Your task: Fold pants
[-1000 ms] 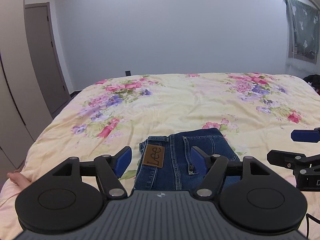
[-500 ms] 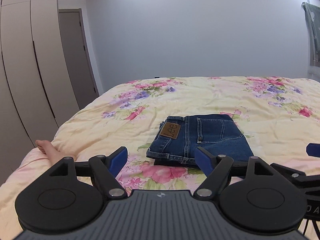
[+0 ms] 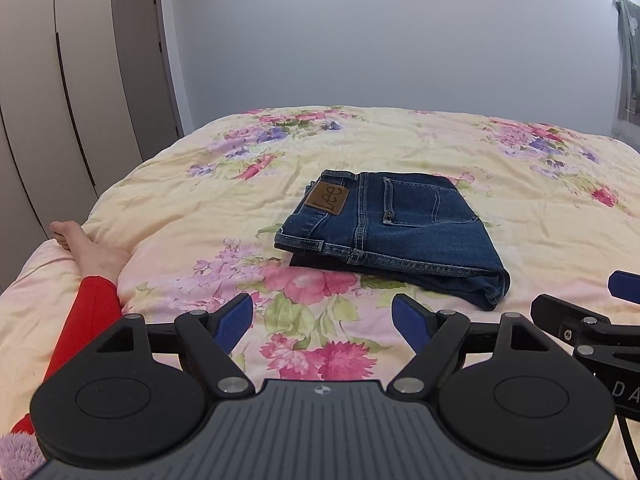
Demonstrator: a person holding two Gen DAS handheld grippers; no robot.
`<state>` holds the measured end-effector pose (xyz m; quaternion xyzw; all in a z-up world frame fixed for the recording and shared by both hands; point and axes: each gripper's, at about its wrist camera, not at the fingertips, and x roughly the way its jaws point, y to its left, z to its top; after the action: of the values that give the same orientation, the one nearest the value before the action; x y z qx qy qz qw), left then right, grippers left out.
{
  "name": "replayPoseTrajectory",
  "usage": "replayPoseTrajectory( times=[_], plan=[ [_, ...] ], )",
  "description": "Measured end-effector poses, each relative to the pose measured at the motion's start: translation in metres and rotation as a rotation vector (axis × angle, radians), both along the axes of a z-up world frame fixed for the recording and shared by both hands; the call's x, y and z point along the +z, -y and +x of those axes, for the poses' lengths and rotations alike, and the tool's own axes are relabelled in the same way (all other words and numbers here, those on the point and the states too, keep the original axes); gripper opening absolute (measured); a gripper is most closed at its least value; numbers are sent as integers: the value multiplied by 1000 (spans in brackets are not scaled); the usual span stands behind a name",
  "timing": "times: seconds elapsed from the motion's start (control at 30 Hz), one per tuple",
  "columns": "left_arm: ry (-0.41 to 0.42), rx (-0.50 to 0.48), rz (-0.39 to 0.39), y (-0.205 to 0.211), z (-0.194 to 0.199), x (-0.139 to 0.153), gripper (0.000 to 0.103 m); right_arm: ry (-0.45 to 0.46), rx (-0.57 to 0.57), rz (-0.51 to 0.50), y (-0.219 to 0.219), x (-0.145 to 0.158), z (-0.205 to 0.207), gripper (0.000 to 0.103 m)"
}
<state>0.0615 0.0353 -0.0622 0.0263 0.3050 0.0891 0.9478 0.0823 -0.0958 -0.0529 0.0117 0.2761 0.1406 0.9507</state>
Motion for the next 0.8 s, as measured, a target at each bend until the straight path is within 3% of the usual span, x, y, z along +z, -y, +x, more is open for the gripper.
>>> replayPoseTrajectory(
  times=[0.8],
  plan=[
    [14, -12, 22, 5, -2, 6, 93, 23, -13, 29, 6, 7, -8, 82]
  ],
)
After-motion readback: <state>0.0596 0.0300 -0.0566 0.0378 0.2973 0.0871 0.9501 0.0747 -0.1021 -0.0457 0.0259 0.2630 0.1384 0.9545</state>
